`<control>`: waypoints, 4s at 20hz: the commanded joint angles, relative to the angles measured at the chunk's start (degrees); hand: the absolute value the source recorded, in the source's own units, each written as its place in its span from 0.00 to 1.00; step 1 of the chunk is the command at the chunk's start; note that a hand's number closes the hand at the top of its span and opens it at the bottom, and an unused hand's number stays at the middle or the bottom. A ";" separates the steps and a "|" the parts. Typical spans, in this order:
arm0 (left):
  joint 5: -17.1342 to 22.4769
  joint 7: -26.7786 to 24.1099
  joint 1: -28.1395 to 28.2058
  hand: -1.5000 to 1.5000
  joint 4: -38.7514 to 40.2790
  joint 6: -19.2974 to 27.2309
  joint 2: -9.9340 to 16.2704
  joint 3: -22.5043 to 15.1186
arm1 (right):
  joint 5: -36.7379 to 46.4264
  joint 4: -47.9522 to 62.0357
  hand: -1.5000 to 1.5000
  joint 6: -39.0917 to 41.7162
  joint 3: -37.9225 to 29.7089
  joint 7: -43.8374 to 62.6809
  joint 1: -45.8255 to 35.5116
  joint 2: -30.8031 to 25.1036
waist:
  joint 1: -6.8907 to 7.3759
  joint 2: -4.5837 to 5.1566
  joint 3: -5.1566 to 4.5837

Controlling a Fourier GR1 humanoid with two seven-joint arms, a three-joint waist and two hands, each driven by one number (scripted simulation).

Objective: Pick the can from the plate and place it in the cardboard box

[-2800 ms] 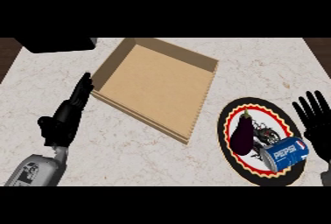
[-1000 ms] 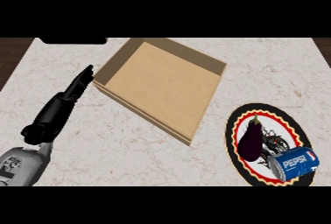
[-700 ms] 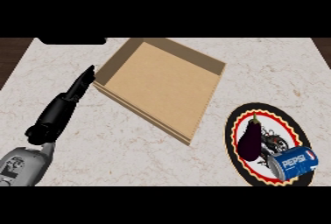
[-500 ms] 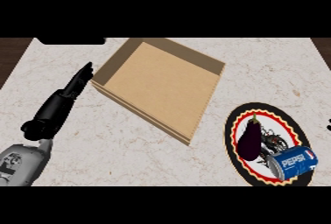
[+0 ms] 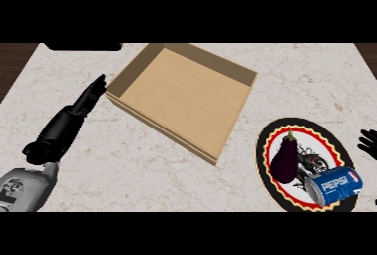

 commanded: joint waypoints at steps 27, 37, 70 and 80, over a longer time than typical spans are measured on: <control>-1.16 1.47 1.76 0.50 -2.90 -3.97 -0.63 4.15 | 6.80 9.40 0.00 -3.16 17.47 -22.09 -3.23 2.26 | 0.20 -0.13 -0.17; -2.91 1.23 -3.07 0.50 3.06 -4.07 -3.07 5.33 | 5.88 10.68 1.00 -13.97 18.10 -28.39 -6.20 5.93 | -0.47 0.07 -0.19; -5.60 2.05 -5.18 0.50 3.78 -4.90 -7.49 1.88 | 53.34 -10.69 1.00 -63.73 45.90 61.37 -60.07 38.65 | 4.29 -0.34 -0.60; -5.22 3.80 -5.06 0.50 1.17 -5.72 -6.42 3.84 | 48.08 10.45 1.00 -70.68 46.02 73.80 -79.40 38.75 | 3.88 0.43 -0.46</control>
